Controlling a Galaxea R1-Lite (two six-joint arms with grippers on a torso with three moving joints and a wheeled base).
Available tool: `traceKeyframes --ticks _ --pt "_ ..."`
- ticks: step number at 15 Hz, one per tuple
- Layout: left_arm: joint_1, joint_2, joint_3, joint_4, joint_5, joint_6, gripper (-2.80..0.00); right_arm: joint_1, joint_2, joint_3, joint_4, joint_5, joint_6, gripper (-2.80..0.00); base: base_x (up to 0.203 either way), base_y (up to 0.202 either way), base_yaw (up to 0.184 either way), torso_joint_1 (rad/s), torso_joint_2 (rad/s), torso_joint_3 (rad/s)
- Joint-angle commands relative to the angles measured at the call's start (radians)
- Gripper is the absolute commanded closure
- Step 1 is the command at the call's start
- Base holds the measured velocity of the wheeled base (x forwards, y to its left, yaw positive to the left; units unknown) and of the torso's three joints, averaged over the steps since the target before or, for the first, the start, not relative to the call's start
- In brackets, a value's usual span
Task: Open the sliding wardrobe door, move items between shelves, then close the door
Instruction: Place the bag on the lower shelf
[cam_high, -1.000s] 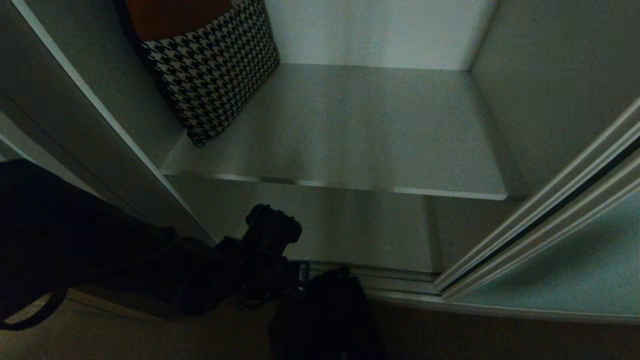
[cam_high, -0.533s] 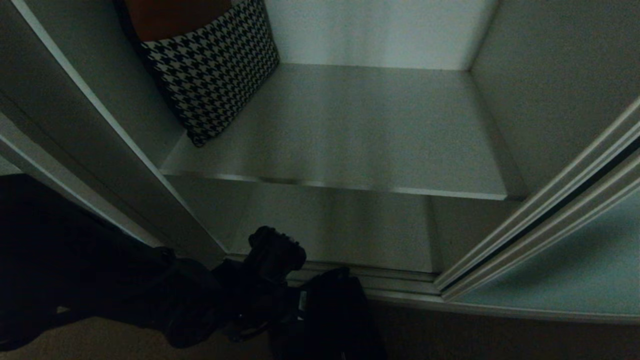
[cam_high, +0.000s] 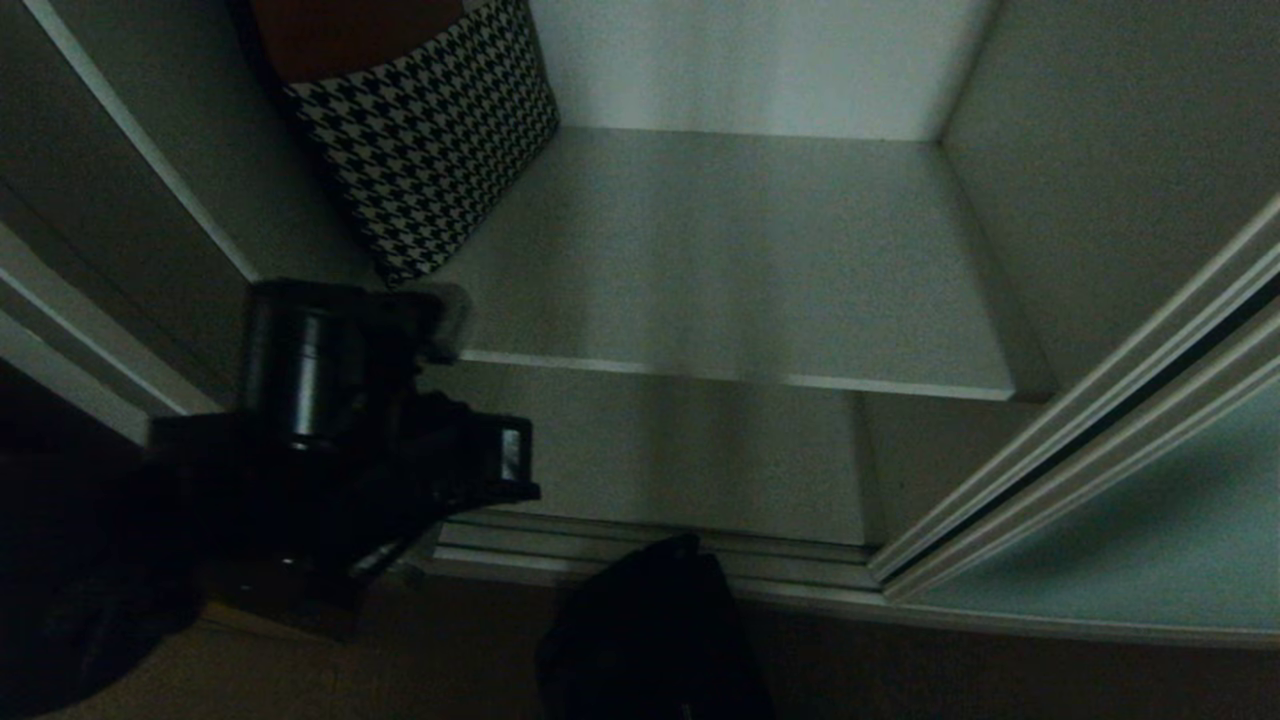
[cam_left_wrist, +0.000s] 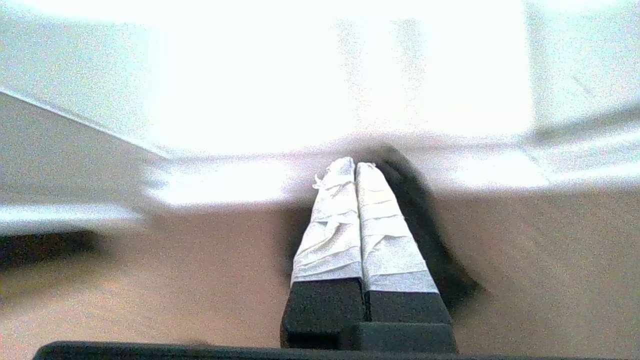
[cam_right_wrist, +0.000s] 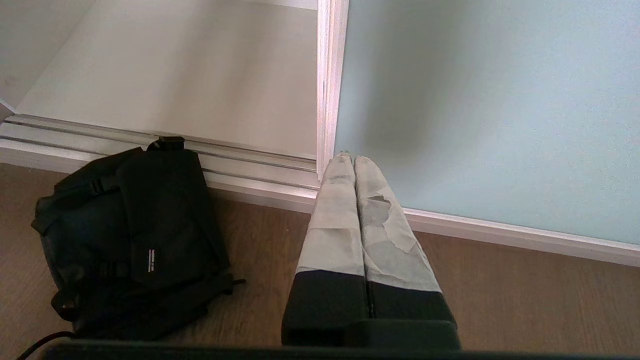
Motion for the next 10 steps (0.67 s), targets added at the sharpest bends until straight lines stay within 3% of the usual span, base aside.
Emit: traceKeyframes --ticks 1,4,5,10 --pt "0.124 -0.213 0.028 0.017 -0.002 0.091 0.00 0.000 0.001 0.000 0.000 0.000 0.000 0.00 0.000 0.000 0.000 0.000 0.00 0.000" --pt "0.392 -0.468 0.103 0.140 -0.184 0.148 0.00 0.000 0.001 0.000 0.000 0.000 0.000 0.00 0.000 0.000 0.000 0.000 0.00 0.000" --pt "0.450 -0.557 0.149 0.188 -0.243 0.154 0.00 0.000 0.001 0.000 0.000 0.000 0.000 0.00 0.000 0.000 0.000 0.000 0.00 0.000" --pt "0.495 -0.927 0.447 0.376 -0.366 0.164 0.00 0.000 0.001 0.000 0.000 0.000 0.000 0.00 0.000 0.000 0.000 0.000 0.00 0.000"
